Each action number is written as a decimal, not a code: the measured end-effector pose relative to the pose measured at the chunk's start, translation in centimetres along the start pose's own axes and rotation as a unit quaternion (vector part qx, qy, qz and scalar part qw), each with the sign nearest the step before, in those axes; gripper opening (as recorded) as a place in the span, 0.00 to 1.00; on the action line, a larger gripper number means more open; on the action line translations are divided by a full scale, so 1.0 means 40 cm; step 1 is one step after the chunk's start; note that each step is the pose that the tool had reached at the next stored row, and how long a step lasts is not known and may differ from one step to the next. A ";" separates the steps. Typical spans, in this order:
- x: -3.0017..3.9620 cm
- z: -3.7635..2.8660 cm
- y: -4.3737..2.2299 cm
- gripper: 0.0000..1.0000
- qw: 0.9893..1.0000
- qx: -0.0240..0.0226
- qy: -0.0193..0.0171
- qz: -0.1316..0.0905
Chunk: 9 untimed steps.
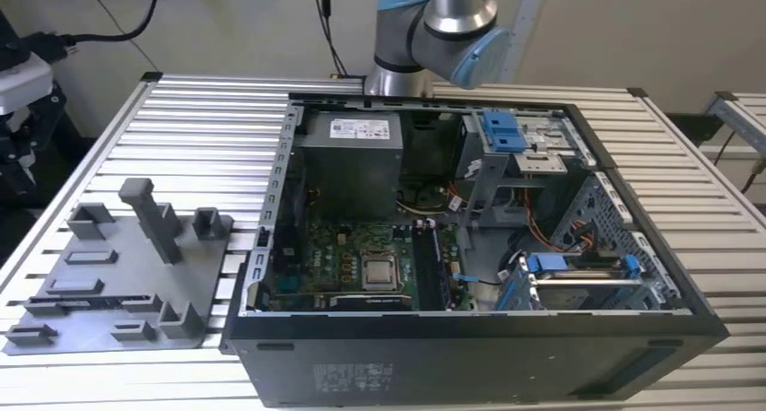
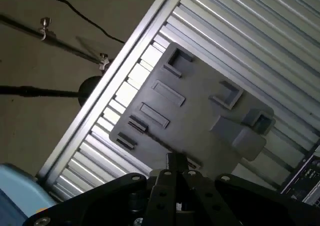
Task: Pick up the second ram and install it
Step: 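Pick up the second ram and move it above second insertion slot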
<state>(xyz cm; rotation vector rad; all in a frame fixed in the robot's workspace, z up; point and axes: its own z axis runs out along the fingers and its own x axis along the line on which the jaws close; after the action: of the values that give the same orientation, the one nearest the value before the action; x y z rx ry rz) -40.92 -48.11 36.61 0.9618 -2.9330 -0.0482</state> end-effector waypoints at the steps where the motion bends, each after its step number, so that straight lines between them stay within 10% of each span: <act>1: 0.000 0.000 0.000 0.11 1.000 0.000 0.000 -0.008; 9: 0.000 0.000 0.000 0.11 0.997 0.003 0.004 -0.079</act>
<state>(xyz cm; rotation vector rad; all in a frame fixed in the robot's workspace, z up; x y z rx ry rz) -40.92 -48.11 36.60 1.1902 -2.8456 -0.0410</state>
